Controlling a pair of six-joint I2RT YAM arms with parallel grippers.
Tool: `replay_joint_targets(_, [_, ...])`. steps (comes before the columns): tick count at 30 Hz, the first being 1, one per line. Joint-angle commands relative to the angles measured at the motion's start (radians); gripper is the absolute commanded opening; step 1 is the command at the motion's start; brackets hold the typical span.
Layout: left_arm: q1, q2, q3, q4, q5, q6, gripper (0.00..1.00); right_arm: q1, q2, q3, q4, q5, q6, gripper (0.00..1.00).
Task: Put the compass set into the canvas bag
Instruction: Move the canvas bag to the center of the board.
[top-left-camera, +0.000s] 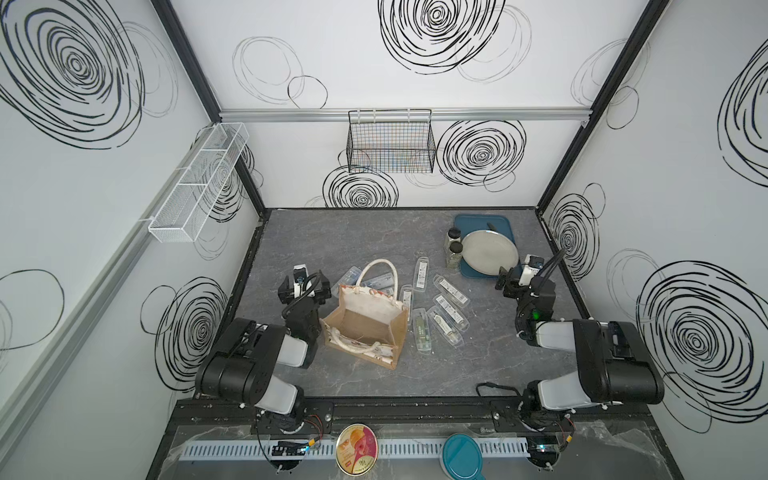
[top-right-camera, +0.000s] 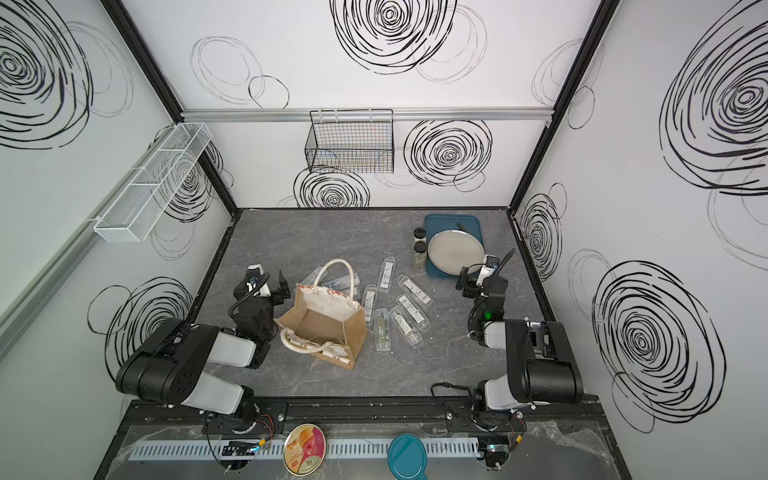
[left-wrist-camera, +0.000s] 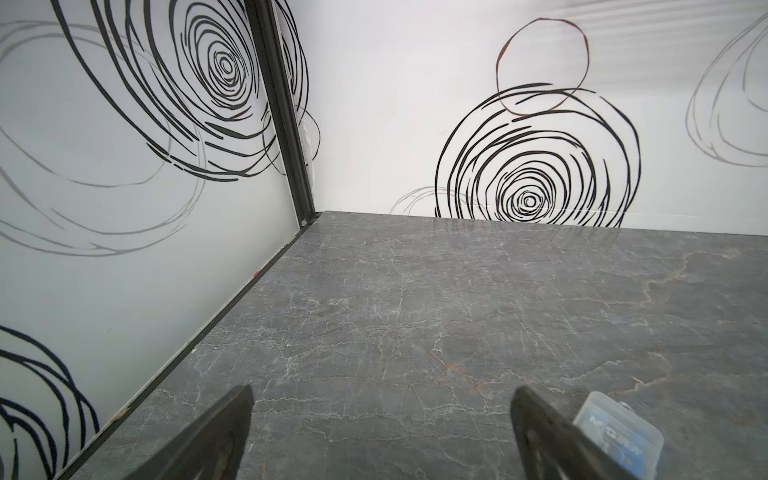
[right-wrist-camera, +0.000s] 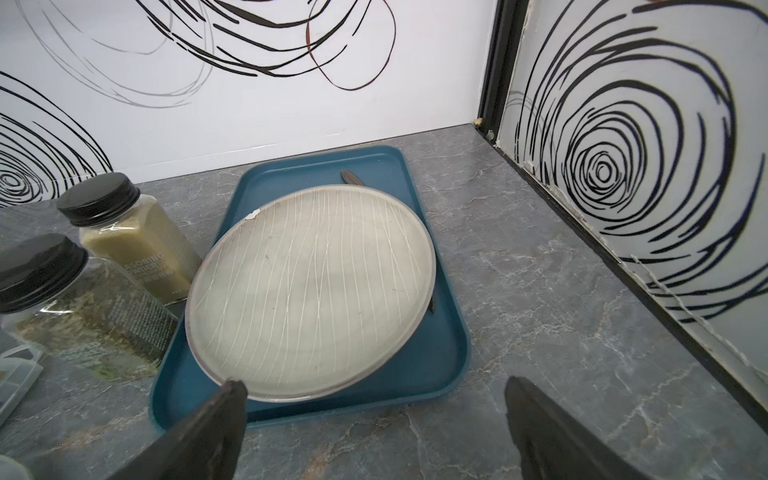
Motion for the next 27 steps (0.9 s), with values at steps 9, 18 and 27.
replay_joint_targets(9, [0.023,-0.005,0.018,0.035,0.023,-0.011,0.99,0.004,0.006,-0.002,0.003,0.008,-0.003,1.0])
replay_joint_targets(18, [0.045,-0.008,0.029,0.006,0.065,-0.024,0.99,0.0,0.006,0.0,0.001,0.0,-0.001,1.0])
replay_joint_targets(27, [0.045,-0.008,0.028,0.009,0.065,-0.023,0.99,0.0,0.005,-0.002,0.002,0.001,-0.002,1.0])
